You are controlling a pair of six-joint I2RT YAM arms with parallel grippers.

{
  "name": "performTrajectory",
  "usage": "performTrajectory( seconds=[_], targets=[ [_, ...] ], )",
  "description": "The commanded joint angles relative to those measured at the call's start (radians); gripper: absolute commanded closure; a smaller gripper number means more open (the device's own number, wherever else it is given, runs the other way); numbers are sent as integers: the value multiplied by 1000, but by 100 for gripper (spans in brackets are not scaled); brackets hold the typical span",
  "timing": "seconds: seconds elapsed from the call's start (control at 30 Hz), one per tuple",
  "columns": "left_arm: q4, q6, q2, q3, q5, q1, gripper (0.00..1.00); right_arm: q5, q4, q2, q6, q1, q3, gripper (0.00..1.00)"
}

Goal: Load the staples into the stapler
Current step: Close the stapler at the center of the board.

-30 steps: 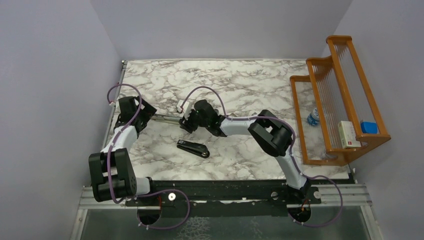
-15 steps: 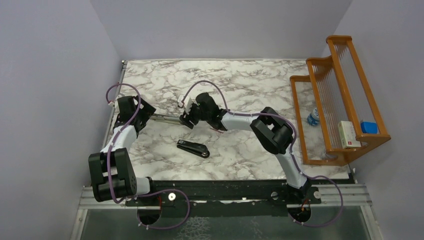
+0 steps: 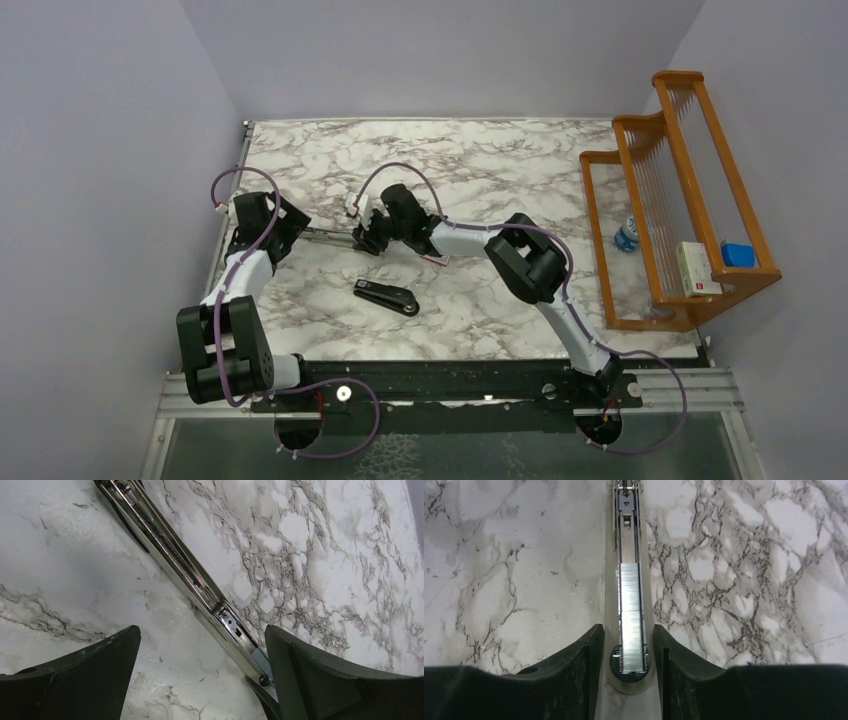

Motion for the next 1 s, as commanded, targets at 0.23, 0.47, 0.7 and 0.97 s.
performTrajectory(
  seconds=[0.23,0.47,0.7,0.97],
  targets=[
    [29,-14,47,27,72,56,2,-17,56,-8,31,-8,-64,70],
    [74,-28,79,32,101,73,1,-18,127,-48,60,-21,-143,93],
    [260,-182,121,-38,162,75,1,-36,197,-113,133,-23,-256,99],
    [403,-347,174,-130,190,-17,1,-37,191,-131,237,-22,-281,99]
  ],
)
